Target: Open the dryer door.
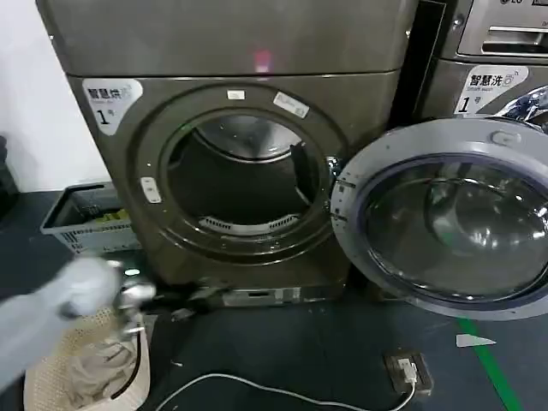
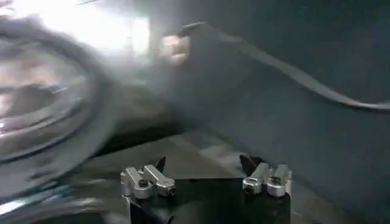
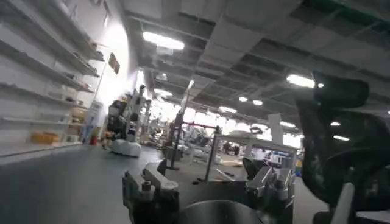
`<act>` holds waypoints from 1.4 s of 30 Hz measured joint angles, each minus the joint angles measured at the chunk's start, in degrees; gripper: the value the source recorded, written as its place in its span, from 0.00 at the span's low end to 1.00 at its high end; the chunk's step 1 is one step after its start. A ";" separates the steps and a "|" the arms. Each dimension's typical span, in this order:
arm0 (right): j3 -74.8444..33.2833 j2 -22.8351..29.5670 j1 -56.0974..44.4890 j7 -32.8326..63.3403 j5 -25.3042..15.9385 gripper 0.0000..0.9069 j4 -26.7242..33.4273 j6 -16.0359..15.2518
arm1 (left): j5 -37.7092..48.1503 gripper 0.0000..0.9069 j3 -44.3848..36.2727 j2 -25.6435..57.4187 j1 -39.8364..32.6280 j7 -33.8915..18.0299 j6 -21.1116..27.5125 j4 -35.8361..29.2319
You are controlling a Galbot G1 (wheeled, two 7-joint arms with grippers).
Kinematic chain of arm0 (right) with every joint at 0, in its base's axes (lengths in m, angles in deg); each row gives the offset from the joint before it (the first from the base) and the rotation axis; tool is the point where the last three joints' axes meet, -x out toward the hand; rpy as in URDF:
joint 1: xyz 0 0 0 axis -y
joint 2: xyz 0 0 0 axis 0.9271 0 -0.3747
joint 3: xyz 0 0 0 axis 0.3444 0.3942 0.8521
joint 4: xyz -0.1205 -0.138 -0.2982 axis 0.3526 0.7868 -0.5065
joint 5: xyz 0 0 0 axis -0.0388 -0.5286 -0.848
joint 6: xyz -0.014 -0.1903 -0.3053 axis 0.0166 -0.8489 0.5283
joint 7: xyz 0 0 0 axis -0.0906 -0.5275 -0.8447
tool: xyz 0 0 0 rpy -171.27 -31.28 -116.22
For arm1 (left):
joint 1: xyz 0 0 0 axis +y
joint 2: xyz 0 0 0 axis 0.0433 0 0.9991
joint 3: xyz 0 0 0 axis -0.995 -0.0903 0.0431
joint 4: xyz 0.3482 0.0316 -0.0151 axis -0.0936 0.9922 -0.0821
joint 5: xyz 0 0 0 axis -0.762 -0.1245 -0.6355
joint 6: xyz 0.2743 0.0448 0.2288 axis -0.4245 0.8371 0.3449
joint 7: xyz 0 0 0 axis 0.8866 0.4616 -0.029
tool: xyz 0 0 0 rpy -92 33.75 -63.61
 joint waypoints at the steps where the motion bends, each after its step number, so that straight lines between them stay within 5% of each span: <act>1: 0.20 -0.01 0.05 -0.01 0.36 1.00 0.11 -0.03 | -2.03 1.00 1.97 1.43 1.28 2.15 -1.49 0.24; 7: 0.60 -0.50 0.04 0.78 3.39 1.00 1.34 -1.39 | -4.78 1.00 13.57 8.14 11.16 16.42 -3.77 2.50; 10: 0.71 -0.43 0.18 1.32 3.48 1.00 1.39 -2.17 | -6.84 1.00 16.05 9.18 13.87 18.81 -3.75 4.18; 42: 2.75 0.25 1.28 2.61 2.34 1.00 0.88 -2.78 | -12.70 1.00 17.11 11.55 15.84 20.06 -3.63 8.35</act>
